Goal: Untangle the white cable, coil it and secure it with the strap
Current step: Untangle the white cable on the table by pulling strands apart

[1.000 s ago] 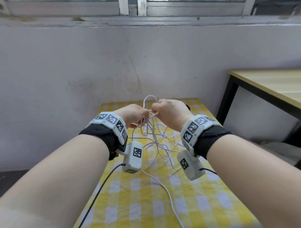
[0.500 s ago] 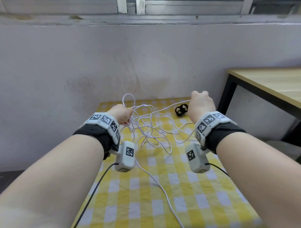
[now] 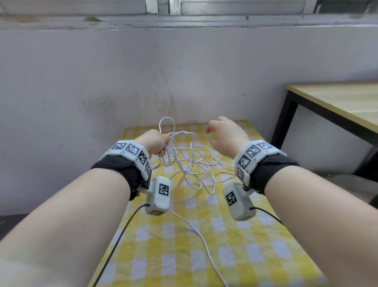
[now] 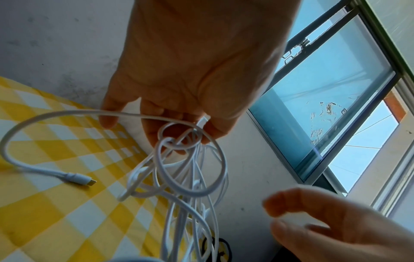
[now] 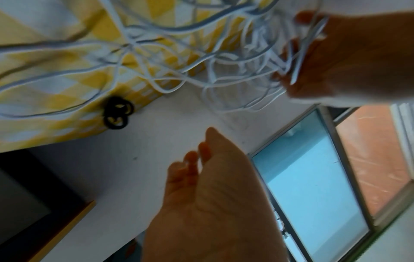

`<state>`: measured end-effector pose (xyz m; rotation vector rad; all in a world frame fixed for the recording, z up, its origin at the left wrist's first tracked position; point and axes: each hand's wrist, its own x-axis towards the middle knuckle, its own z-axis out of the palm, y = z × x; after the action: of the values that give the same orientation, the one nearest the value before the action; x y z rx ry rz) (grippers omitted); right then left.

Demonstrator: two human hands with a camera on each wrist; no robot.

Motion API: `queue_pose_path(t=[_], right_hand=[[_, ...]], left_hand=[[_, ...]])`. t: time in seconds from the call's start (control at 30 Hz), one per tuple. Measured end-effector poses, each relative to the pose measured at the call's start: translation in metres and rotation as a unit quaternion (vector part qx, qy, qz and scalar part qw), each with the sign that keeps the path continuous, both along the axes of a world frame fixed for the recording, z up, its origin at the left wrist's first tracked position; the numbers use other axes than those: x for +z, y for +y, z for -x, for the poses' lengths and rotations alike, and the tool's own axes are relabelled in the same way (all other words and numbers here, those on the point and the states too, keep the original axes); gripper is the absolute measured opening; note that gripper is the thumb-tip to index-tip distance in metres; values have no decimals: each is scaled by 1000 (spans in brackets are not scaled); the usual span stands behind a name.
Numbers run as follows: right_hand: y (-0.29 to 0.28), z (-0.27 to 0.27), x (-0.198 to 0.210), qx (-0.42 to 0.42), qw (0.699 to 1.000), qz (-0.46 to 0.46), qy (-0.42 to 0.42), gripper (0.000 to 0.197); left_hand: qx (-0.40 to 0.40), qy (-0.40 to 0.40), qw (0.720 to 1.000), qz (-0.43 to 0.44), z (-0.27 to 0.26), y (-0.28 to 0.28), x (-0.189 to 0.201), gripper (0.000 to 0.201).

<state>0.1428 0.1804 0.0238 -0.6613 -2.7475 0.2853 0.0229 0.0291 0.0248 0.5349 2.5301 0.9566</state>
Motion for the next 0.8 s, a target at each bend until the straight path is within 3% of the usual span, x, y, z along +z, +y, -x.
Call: queue_pose_path(t=[0.17, 0.37, 0.63, 0.8], right_hand=[[-27, 11, -1, 127, 991, 31, -28, 22], [-27, 9, 1, 123, 990, 29, -57, 14], [1, -4, 10, -89, 995, 48, 17, 28], [24, -16, 18, -205, 978, 31, -14, 29]], left_hand=[[-39, -31, 998, -35, -10, 7, 3, 17], [-64, -47, 996, -34, -15, 8, 6, 17], [-25, 14, 999, 30, -2, -4, 7, 24], [20, 24, 999, 11, 16, -11, -6, 18]])
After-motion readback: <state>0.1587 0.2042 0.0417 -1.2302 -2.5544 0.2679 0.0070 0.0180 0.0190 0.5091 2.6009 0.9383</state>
